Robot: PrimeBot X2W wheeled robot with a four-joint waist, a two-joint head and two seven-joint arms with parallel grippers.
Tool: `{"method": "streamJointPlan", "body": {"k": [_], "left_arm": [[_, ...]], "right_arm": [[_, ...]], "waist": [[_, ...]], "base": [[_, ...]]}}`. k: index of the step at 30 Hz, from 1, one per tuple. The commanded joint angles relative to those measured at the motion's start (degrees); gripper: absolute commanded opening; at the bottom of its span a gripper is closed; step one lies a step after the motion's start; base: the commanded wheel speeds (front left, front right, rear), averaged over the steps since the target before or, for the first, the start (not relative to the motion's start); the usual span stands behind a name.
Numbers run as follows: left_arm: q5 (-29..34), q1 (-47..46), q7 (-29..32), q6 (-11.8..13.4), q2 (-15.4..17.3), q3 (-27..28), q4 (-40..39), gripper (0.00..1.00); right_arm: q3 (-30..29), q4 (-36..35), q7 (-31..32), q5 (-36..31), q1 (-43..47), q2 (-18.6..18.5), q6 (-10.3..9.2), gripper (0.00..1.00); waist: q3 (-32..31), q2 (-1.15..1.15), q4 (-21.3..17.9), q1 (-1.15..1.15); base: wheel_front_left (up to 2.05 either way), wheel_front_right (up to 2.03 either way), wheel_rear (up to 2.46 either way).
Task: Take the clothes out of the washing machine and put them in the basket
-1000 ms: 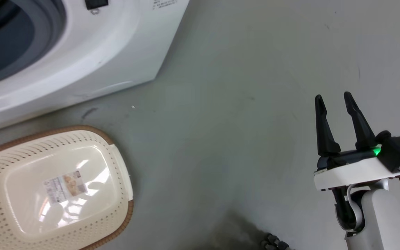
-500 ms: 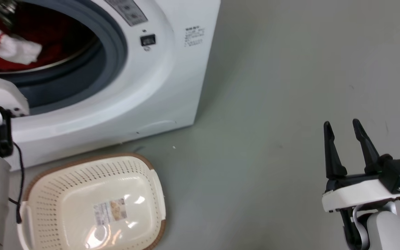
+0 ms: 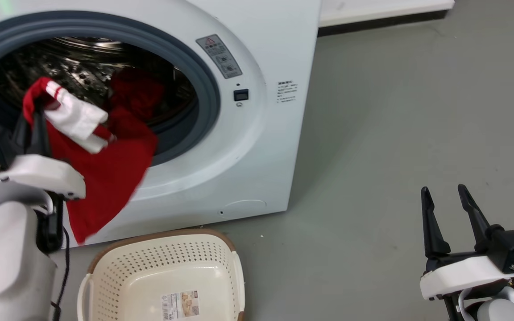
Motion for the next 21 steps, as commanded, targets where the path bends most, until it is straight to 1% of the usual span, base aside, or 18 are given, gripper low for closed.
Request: {"method": "streamJointPlan", "body": {"k": [1, 2, 3, 12, 13, 18, 21], "left_arm": [[-0.5, 3.0, -0.4, 0.6, -0.8, 0.1, -3.1, 0.00], [-0.5, 3.0, -0.4, 0.6, -0.8, 0.1, -3.1, 0.00], [-0.6, 5.8, -0.5, 1.1, -1.1, 0.3, -6.5, 0.00], [-0.5, 19.7, 0.8, 4.8, -4.4, -1.5, -23.6, 0.00], [-0.5, 19.7, 0.8, 4.8, -4.4, -1.5, -23.6, 0.00], [-0.8, 26.7, 3.5, 6.8, -6.0, -3.2, -29.6, 0.00], [-1.5, 29.4, 4.5, 7.3, -6.9, -4.0, -28.7, 0.00]], "right_arm": [[-0.2, -0.9, 0.5, -0.3, 1.2, 0.0, -0.04, 1.00], [-0.2, -0.9, 0.5, -0.3, 1.2, 0.0, -0.04, 1.00], [-0.2, -1.5, 0.9, -0.4, 1.7, 0.0, -0.04, 1.00], [0.2, -3.4, 2.8, -0.7, 3.5, 0.0, -0.04, 1.00], [0.2, -3.4, 2.8, -0.7, 3.5, 0.0, -0.04, 1.00], [-0.1, -4.3, 3.3, -0.9, 3.5, 0.0, -0.04, 1.00], [0.1, -4.9, 3.6, -1.0, 2.5, 0.0, -0.04, 1.00]], "waist": [[-1.7, 0.00, 1.8, 0.02], [-1.7, 0.00, 1.8, 0.02], [-1.8, 0.00, 2.2, 0.02], [-2.1, 0.00, 4.0, 0.02], [-2.1, 0.00, 4.0, 0.02], [-1.4, 0.00, 4.8, 0.02], [-0.3, 0.00, 5.0, 0.02]], "base": [[0.00, 0.00, 0.00], [0.00, 0.00, 0.00], [0.00, 0.00, 0.00], [0.00, 0.00, 0.00], [0.00, 0.00, 0.00], [0.00, 0.00, 0.00], [0.00, 0.00, 0.00]]}}
